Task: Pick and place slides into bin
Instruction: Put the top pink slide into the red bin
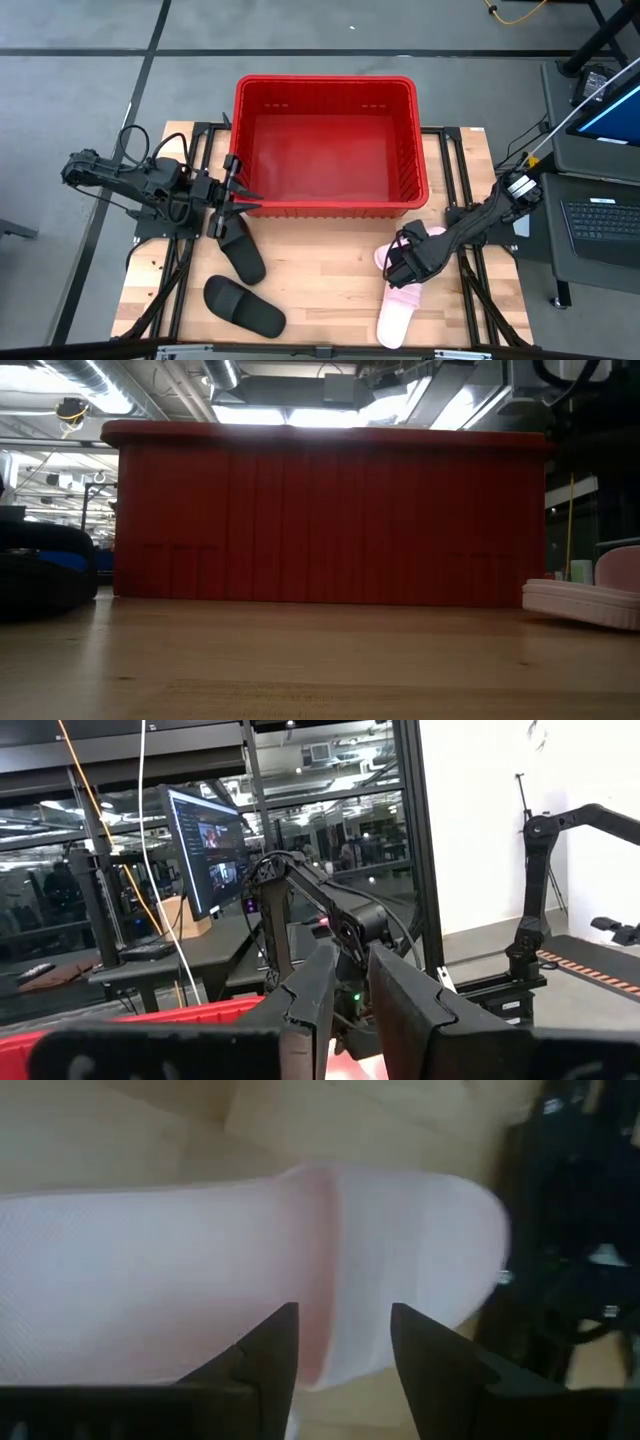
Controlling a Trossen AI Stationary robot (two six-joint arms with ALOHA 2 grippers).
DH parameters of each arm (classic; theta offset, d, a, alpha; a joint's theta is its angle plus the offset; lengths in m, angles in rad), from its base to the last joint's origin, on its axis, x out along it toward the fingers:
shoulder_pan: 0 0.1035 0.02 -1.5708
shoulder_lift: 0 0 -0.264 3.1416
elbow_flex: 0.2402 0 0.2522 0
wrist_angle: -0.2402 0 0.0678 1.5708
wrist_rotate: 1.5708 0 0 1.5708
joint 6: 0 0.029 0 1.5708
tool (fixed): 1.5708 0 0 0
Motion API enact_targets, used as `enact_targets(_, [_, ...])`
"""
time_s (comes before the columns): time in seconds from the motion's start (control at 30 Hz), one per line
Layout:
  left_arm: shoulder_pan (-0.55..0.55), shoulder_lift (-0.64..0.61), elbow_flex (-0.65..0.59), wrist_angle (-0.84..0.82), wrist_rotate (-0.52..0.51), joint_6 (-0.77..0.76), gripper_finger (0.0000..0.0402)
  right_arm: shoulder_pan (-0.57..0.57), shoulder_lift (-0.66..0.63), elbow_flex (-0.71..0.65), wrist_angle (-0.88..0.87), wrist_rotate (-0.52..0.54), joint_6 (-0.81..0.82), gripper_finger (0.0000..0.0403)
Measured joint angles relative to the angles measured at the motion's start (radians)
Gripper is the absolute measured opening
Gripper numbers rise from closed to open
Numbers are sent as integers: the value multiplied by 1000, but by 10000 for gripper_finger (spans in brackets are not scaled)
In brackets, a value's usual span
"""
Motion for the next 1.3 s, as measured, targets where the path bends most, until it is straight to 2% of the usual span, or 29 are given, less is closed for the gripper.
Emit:
enact_targets(0.17, [0, 0, 0, 0, 0, 0, 63, 0, 0, -31, 69, 1, 2, 161])
enact_targets(0.37, [0, 0, 0, 0, 0, 0, 63, 0, 0, -34, 24, 11, 77, 161])
enact_targets(0.7, [0, 0, 0, 0, 0, 0, 63, 0, 2, -34, 24, 12, 84, 161])
enact_targets(1.3, [0, 0, 0, 0, 0, 0, 63, 0, 85, -33, 5, 22, 183, 161])
